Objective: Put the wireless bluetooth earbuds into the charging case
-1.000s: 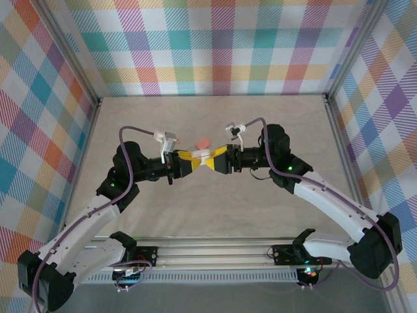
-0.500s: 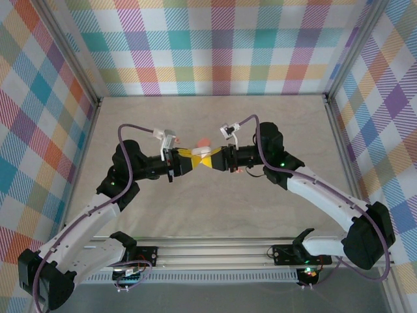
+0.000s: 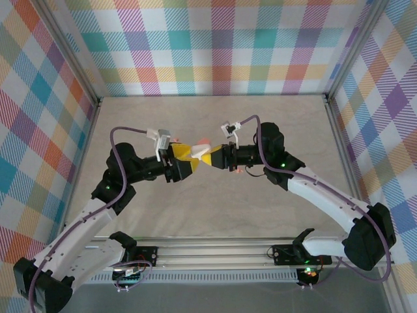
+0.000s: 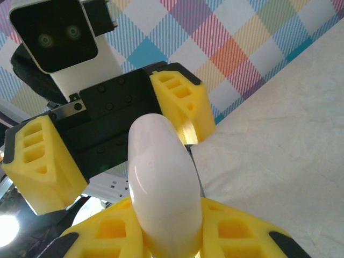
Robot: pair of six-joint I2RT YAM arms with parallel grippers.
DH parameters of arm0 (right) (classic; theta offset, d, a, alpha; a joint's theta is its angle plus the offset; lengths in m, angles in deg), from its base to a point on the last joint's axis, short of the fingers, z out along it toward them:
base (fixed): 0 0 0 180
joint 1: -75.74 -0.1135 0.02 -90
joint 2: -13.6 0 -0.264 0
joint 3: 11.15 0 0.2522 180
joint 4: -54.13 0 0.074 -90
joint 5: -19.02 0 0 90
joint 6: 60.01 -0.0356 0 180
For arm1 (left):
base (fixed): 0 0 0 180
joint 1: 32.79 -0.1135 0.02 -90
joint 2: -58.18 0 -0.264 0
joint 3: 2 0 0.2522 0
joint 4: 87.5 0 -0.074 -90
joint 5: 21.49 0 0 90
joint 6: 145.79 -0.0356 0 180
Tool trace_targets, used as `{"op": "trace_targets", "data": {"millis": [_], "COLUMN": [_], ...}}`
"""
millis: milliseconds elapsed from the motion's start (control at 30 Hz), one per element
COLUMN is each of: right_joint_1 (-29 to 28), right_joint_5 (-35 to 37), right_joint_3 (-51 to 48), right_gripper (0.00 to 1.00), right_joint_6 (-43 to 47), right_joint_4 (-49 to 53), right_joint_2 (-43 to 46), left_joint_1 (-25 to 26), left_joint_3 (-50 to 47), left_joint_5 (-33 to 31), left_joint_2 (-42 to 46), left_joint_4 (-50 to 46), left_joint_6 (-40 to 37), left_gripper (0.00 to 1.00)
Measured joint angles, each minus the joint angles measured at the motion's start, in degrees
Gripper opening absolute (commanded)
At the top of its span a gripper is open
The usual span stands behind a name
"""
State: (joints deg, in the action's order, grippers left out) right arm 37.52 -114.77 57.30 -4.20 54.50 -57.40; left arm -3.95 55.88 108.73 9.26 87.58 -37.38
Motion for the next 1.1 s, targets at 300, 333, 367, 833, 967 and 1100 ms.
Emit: {"op": "trace_targets", "data": {"millis": [300, 333, 367, 833, 967, 1100], "right_joint_1": [1.88, 2.82, 4.13, 20.26, 21.35, 22.51], "right_joint_5": [5.33, 6.05, 6.91, 9.35, 9.66, 8.9], "right_joint_3": [1.66, 2.25, 3.02, 12.63, 16.85, 21.38], "right_gripper": [0.0, 0.0, 0.0, 0.05, 0.02, 0.0], "right_joint_6": [3.8, 3.96, 4.04, 3.19, 3.43, 3.58], "right_joint_4": [10.34, 11.93, 13.57, 28.61, 29.29, 29.79], "right_joint_2": [1.77, 1.64, 1.31, -24.83, -33.27, -42.29], "left_joint_1": [0.0, 0.0, 0.0, -0.04, -0.37, -2.05], "left_joint_3": [1.6, 2.05, 2.54, 2.03, 0.13, 0.02], "left_joint_5": [-10.1, -11.74, -13.53, -35.47, -39.08, -42.77], "left_joint_2": [3.32, 3.3, 3.3, 3.48, 4.37, 2.67], "left_joint_4": [-11.32, -13.03, -14.91, -29.44, -29.07, -29.09], "left_joint_6": [-6.19, -7.04, -7.96, -15.96, -12.81, -8.04], "left_gripper": [1.0, 1.0, 1.0, 1.0, 1.0, 1.0]}}
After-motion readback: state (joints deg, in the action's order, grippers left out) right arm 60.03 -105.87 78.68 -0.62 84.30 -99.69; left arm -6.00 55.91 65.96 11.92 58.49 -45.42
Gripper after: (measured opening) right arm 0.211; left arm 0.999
